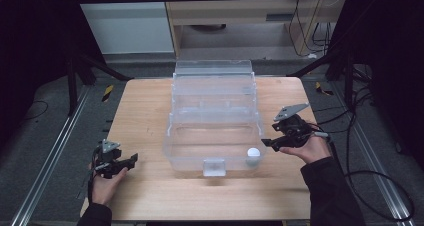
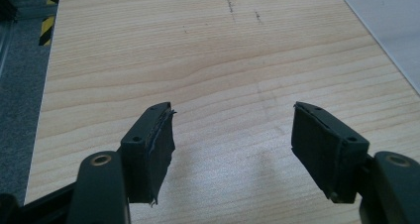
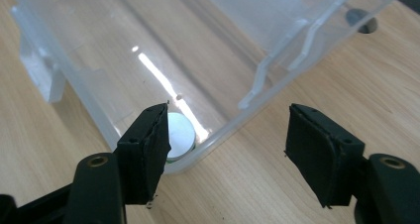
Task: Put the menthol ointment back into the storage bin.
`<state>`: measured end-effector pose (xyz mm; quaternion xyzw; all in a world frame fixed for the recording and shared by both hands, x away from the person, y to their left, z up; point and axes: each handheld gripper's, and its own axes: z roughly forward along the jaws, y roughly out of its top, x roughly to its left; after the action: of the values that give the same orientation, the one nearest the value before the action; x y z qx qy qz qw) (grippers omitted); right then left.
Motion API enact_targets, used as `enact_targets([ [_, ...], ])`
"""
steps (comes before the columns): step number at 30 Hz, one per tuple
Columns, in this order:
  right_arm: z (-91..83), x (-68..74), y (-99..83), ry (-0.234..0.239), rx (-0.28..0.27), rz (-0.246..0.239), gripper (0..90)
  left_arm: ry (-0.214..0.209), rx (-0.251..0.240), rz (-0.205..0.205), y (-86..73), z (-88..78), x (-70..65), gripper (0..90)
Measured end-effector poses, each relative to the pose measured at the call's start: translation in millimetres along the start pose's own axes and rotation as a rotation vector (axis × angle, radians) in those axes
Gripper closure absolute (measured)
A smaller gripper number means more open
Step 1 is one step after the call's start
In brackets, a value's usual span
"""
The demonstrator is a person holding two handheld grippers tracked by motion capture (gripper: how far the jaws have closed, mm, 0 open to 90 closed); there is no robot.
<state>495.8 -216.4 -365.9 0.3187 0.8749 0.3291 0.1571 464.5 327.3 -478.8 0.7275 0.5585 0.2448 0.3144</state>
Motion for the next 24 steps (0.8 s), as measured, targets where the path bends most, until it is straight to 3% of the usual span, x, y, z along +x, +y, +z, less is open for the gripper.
enact_targets([
  [7,-7.4,-6.3,-23.4,-0.059,-0.112,0.098,33.4,-0.007,-0.006,-0.004,0.3,-1.5,-0.1,37.1],
  [11,-6.4,-8.7,-36.3,-0.076,-0.159,0.129,33.0,-0.012,-0.010,-0.003,0.6,-2.2,-0.5,39.5],
  [19,-1.5,-18.0,-68.1,-0.153,-0.292,0.249,26.9,-0.009,-0.016,-0.003,0.7,-3.0,-0.7,40.1],
  [24,8.5,-23.5,-87.9,-0.176,-0.288,0.299,21.3,-0.004,-0.024,-0.003,0.9,-3.5,-0.8,38.9],
])
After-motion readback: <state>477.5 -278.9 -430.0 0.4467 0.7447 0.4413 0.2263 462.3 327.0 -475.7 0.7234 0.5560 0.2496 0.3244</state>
